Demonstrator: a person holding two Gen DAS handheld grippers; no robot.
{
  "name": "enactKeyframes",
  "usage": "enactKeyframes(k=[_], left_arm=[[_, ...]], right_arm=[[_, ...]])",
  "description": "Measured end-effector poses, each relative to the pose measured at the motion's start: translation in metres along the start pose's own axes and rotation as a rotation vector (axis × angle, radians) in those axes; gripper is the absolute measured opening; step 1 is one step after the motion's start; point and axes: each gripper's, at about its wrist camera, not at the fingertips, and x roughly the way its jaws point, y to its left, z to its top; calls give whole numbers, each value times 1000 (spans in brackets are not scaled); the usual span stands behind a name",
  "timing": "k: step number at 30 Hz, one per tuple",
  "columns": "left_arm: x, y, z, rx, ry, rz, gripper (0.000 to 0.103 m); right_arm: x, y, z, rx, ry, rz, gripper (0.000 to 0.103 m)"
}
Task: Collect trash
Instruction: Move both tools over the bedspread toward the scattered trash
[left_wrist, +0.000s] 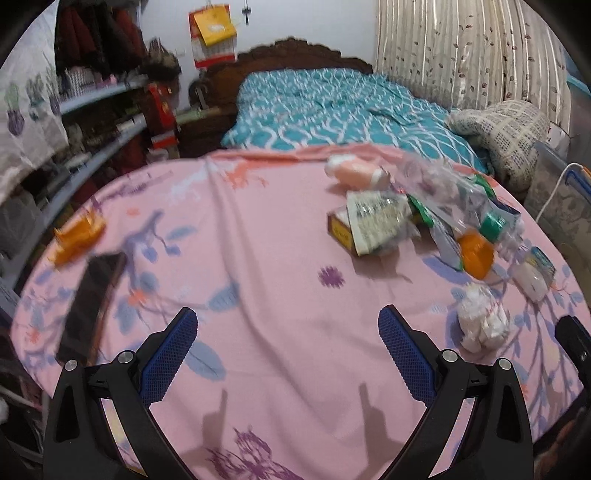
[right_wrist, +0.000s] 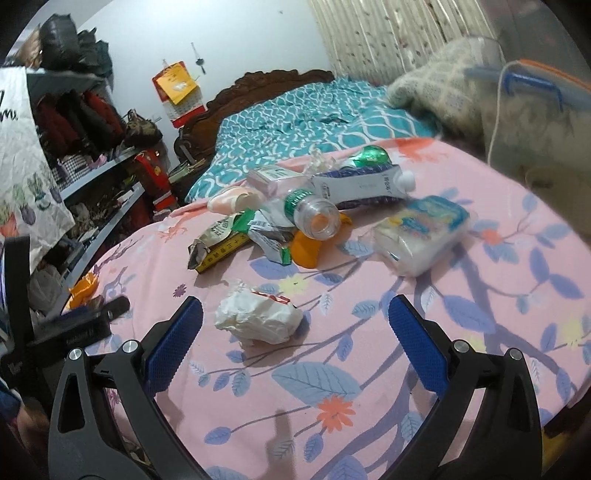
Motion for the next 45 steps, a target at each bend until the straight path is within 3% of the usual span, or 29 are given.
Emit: enactKeyframes(k=[11,14,25,32,45], left_arm=[[5,0,2,26,19,17,94],[3,-1,6,27,-9,16,94],[-37,-14,40,15,-226,-20,94],[-58,-22,42,26,-298,-20,94],[-67,-23,41,27,-318,-31,94]], right_arm=[[-2,4,1,-16,-13,-12,95],[-11,5,6,-17,-62,-20,95],[-59,27,19,-106,-294,-55,95],[-65,33,19,-124,-313,-54,95],[-72,23,23,-75,-325,-64,95]])
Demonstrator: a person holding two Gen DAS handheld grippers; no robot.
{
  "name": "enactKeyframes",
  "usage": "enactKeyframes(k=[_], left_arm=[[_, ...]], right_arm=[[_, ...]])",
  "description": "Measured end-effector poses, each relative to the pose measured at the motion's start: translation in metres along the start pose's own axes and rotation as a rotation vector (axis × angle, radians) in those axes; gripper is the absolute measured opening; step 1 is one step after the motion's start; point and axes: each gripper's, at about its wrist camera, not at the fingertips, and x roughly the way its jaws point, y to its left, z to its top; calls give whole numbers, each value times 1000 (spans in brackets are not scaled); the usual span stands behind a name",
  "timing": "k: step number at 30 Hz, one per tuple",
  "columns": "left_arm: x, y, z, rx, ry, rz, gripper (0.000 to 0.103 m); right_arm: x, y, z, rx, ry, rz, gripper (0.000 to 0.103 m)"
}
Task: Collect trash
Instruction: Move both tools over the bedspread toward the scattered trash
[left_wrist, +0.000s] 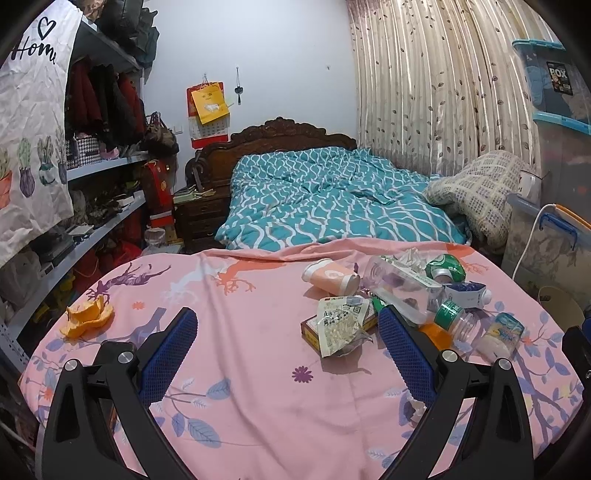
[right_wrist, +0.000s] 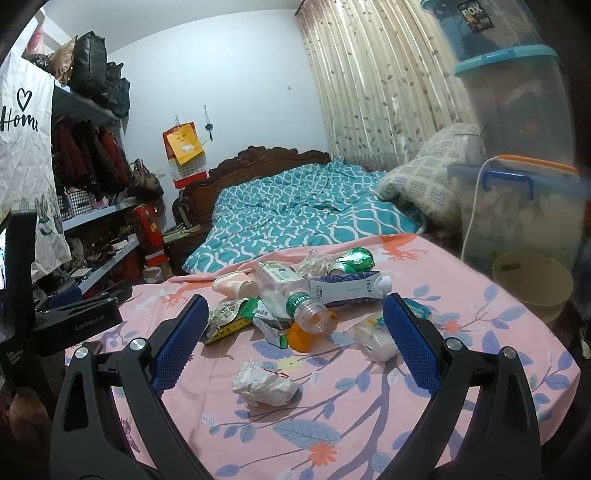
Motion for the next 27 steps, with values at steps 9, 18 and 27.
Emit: enactKeyframes(k=[9,18,27], left_arm=[[-6,0,4,4,-17,1,94],[-7,-1,4,6,-23,3,94],[-9,7,8,-9,-42,3,94]], right_arm=[[-2,-3,0,19,0,-8,95],[-5,-6,1,29,-6,-11,95],[-5,-7,1,30,-7,-13,95]])
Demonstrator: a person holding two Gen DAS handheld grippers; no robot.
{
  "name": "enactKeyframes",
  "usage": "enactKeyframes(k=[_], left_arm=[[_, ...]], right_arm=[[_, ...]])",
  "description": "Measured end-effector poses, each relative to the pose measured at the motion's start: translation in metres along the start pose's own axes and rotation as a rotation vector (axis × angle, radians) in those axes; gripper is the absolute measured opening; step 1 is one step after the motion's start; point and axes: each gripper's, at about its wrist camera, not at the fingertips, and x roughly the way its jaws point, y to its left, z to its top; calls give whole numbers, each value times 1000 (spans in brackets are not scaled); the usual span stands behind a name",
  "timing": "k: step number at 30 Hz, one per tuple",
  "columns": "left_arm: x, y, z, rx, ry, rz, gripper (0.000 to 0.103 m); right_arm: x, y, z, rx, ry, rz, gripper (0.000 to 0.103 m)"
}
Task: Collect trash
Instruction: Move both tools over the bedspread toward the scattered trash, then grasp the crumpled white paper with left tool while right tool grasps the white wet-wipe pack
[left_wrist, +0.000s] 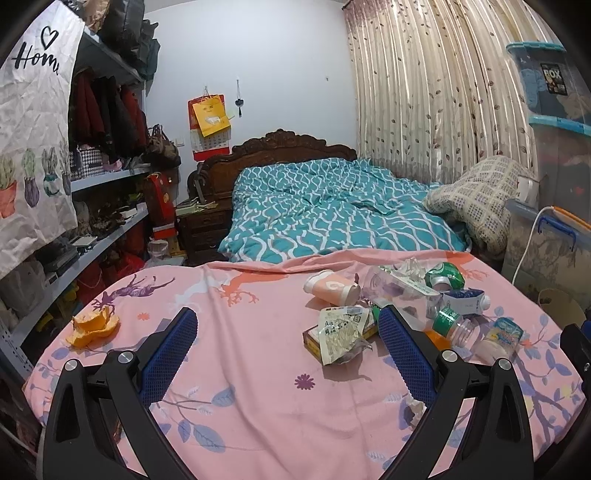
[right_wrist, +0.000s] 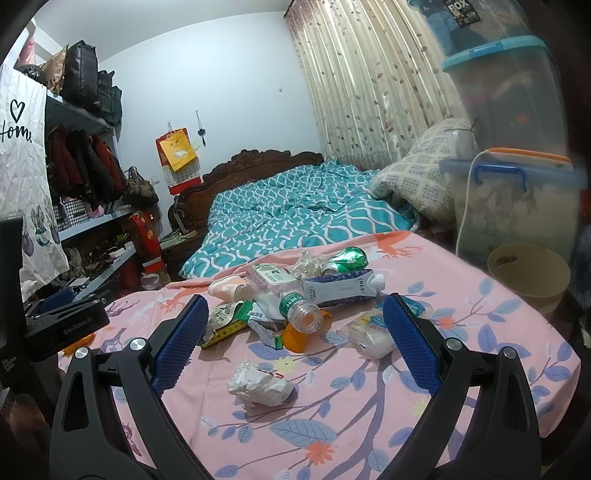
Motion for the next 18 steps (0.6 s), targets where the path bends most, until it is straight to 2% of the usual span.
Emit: enactKeyframes(k=[3,6,8,11,12,15,16,17,18], left_arm=[[5,10,-2,-34,-16,-21,94],[16,18,-12,-65,-11,-85,94],[27,16,-18,-67,33,-119,94],[42,0,-25,-6,99,-191,94],[47,-10,-26,29,120,-243,94],[62,-41,-38,93,187,-368,94],[68,-50,-42,113,210,-388,94],[76,-62,-47,140,235,-409,94],[81,-70,-52,161,252,-423,94]], right_arm=[[2,-4,-1,-7,4,-8,95],[8,-13,-5,-7,29,-23,93],[19,-23,-10,6,74,-36,85],[38,-43,-21,25,169,-56,68],[44,-51,-24,38,197,-67,66],[66,-77,-29,77,288,-97,71],[76,-84,-29,86,324,-95,76],[88,-92,-28,100,364,-88,89],[98,-99,-26,108,396,-78,93]])
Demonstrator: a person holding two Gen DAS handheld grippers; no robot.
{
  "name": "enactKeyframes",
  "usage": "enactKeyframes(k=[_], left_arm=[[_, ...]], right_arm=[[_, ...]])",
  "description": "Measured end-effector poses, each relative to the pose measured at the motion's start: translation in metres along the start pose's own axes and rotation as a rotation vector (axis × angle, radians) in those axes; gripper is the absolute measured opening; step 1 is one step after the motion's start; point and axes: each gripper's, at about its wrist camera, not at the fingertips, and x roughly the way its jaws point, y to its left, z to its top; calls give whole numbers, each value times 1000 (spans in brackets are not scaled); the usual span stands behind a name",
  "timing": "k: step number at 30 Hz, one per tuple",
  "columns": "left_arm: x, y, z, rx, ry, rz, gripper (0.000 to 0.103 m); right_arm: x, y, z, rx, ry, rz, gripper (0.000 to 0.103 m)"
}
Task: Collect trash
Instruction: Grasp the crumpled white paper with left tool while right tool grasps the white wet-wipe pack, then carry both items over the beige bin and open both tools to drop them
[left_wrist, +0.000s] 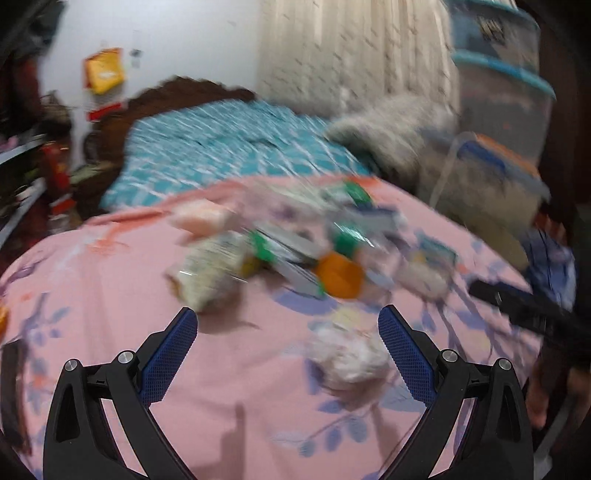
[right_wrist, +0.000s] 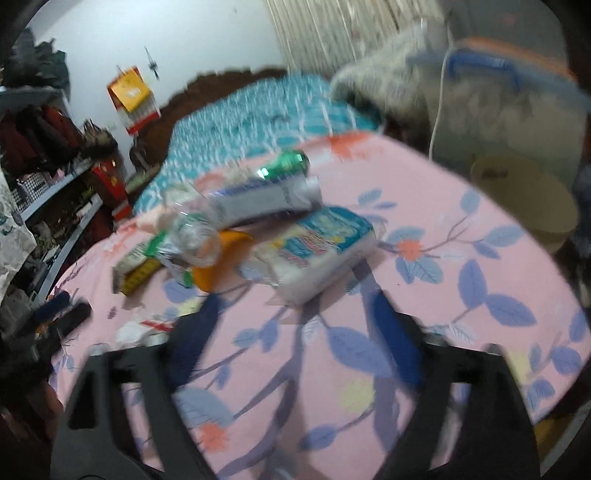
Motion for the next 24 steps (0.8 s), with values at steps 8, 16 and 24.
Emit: enactKeyframes(k=[8,16,24], left_arm=[[56,-35,-14,94,116,-26,94],[56,-37,-12,115,134,-78,34],[45,-53,21,103,110,-207,30]], right_arm=[[75,-15,39,3,163,0,96],[107,13,43,-192,206,5,59],[58,-39,45,-91,98,58,38]])
